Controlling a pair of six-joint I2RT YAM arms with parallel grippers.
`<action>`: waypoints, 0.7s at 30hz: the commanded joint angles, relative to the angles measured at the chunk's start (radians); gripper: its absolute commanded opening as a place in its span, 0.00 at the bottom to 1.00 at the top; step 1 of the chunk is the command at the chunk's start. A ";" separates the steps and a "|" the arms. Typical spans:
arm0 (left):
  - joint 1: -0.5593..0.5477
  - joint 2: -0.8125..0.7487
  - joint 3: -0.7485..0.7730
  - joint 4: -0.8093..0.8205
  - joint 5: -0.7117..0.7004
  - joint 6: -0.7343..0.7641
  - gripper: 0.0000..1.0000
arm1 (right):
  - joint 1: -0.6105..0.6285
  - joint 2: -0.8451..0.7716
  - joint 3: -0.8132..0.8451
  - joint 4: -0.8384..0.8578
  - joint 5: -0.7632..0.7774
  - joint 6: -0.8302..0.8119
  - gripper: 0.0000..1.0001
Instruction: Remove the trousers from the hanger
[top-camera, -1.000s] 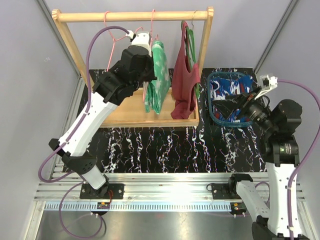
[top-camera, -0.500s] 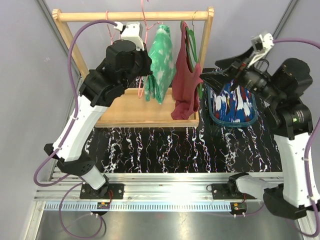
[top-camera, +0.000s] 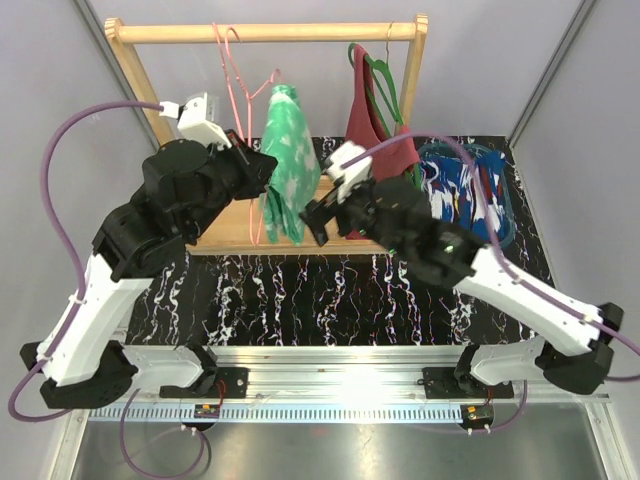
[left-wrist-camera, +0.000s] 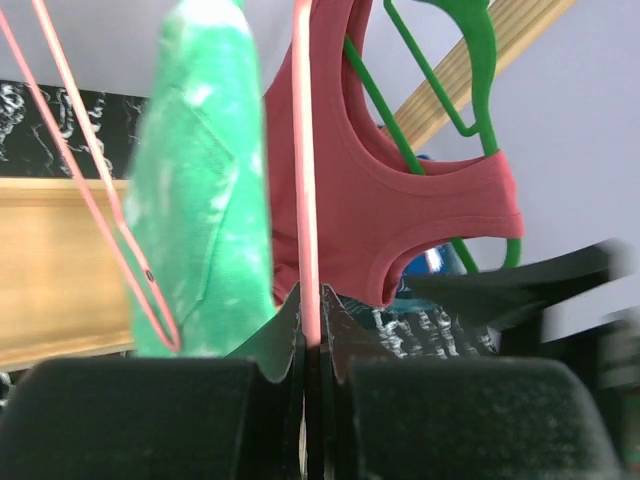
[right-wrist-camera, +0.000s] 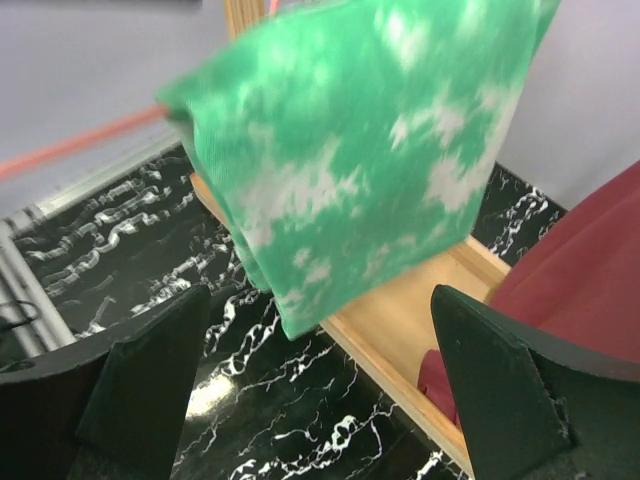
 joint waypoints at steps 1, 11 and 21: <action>-0.015 -0.091 -0.046 0.308 -0.054 -0.095 0.00 | 0.099 0.015 -0.092 0.299 0.266 -0.062 0.99; -0.036 -0.174 -0.161 0.359 -0.027 -0.172 0.00 | 0.162 0.123 -0.228 0.636 0.386 0.012 0.96; -0.042 -0.205 -0.215 0.403 -0.031 -0.213 0.00 | 0.162 0.167 -0.243 0.679 0.366 0.057 0.96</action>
